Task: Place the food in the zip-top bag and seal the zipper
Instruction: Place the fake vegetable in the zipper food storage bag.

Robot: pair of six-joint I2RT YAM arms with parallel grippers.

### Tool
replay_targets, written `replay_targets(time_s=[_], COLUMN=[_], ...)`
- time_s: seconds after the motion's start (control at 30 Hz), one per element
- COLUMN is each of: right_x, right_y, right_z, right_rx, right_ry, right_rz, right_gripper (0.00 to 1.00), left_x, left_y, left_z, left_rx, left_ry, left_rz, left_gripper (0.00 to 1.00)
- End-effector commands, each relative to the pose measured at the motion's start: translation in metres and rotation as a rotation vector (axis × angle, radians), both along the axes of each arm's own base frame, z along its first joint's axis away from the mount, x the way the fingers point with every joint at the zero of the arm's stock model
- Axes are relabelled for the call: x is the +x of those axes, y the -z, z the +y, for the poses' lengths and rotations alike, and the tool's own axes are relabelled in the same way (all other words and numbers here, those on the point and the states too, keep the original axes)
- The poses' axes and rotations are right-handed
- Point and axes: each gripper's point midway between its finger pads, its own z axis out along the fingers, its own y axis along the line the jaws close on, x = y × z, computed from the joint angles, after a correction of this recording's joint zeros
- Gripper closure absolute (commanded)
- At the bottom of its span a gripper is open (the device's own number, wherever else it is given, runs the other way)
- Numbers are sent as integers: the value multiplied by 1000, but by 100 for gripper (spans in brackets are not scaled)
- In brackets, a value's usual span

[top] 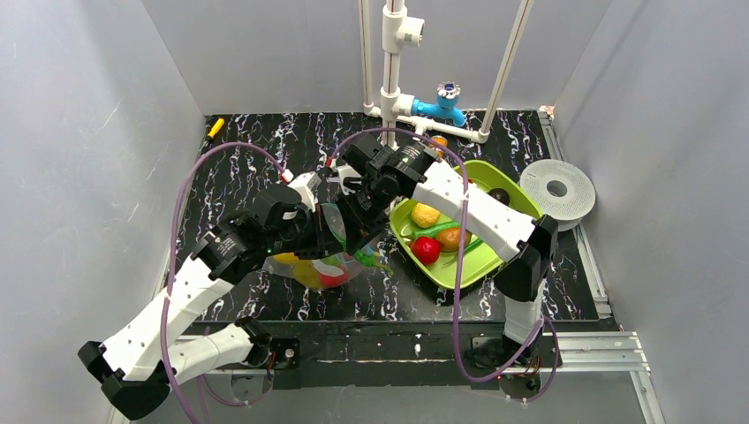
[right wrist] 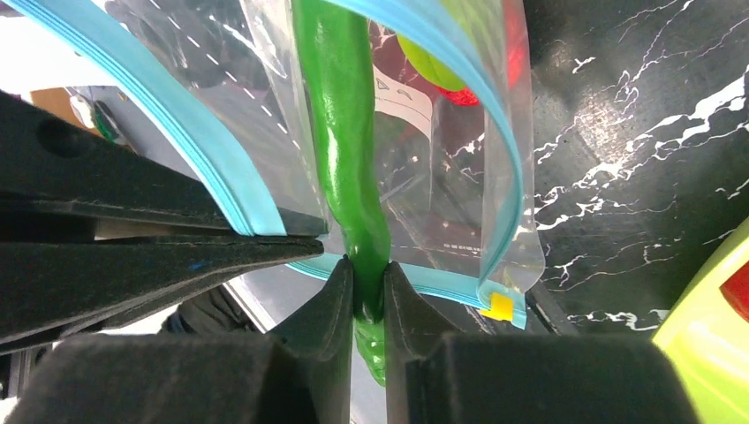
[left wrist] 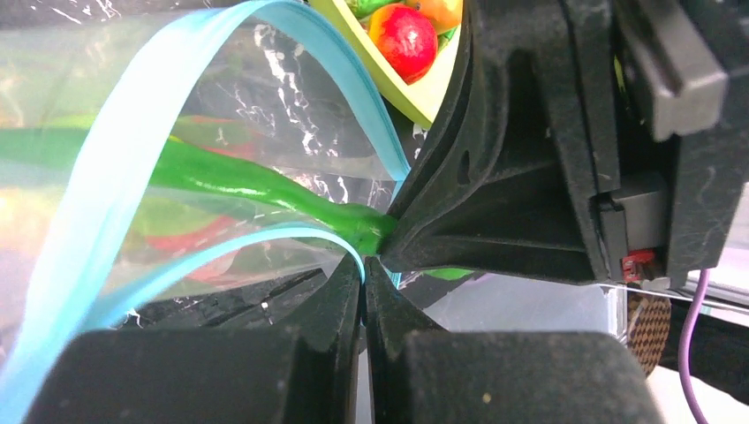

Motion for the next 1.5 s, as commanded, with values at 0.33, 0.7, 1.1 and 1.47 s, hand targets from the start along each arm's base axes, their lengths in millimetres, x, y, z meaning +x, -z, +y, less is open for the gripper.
replay_targets(time_s=[0.33, 0.7, 1.1, 1.47], right_x=[16, -14, -1, 3], right_y=[-16, -26, 10, 50], right_z=[1, -41, -35, -37], right_rx=[95, 51, -93, -196], right_ry=[-136, -38, -33, -32], right_rz=[-204, -175, -372, -360], right_gripper=[46, 39, 40, 51], left_x=[-10, -6, -1, -2], left_y=[-14, -11, -8, -10], left_z=[-7, -5, -9, -7], left_rx=[-43, -24, -17, -23], left_ry=[67, 44, 47, 40], left_rz=[-9, -6, 1, -7], left_gripper=[100, 100, 100, 100])
